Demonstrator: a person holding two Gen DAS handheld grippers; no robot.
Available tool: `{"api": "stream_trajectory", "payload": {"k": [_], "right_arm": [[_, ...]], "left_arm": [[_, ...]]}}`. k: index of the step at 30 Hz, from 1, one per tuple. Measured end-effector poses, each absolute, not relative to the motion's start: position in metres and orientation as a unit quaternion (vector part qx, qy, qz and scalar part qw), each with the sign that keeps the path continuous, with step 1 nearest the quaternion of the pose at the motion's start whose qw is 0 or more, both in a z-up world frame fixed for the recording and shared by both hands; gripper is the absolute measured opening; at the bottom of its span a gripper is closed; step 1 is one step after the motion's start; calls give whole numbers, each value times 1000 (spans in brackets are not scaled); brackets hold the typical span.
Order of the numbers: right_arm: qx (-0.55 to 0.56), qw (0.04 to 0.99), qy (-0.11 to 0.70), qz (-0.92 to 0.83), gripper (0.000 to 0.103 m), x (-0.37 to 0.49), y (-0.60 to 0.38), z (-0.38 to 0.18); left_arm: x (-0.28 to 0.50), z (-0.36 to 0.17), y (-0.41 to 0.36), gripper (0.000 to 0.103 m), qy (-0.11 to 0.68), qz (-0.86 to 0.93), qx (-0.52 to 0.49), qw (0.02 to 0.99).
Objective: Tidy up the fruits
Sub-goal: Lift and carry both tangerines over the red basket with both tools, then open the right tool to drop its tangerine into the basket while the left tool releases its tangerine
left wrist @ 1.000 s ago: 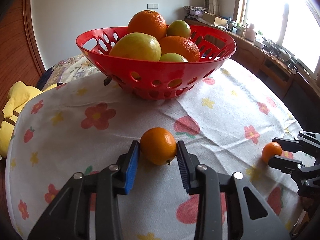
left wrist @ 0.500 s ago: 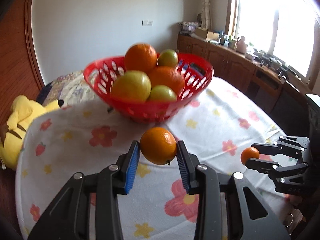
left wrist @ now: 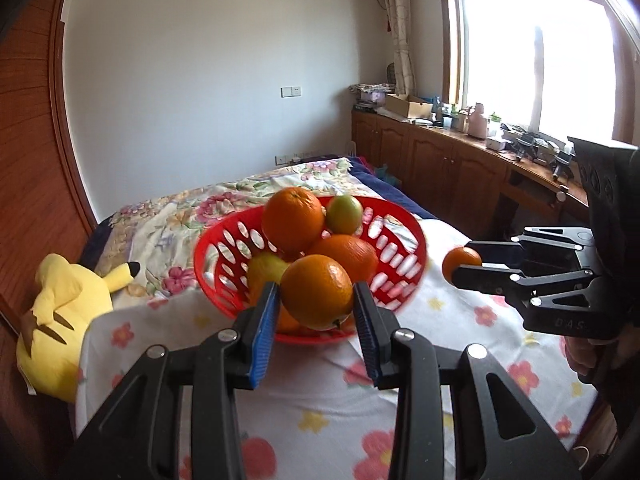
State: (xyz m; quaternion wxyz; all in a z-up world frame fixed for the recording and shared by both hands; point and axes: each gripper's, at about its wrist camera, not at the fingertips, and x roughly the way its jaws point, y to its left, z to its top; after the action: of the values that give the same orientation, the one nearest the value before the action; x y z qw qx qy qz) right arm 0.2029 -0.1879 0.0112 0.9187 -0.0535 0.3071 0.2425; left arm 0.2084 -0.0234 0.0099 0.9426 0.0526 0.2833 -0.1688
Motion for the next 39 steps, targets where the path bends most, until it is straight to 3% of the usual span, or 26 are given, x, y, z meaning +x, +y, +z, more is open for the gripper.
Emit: {"api": "stream_trajectory", "payload": {"k": [14,39], "right_arm": [[-44,909,318,265,36,276,-164,-4],[-36,908,315,274,37,280,-162,-18]], "left_arm": [[278,-5,-11,36,300,-139,59,942],[314,-15,-36,36,317,-133,73,936]]}}
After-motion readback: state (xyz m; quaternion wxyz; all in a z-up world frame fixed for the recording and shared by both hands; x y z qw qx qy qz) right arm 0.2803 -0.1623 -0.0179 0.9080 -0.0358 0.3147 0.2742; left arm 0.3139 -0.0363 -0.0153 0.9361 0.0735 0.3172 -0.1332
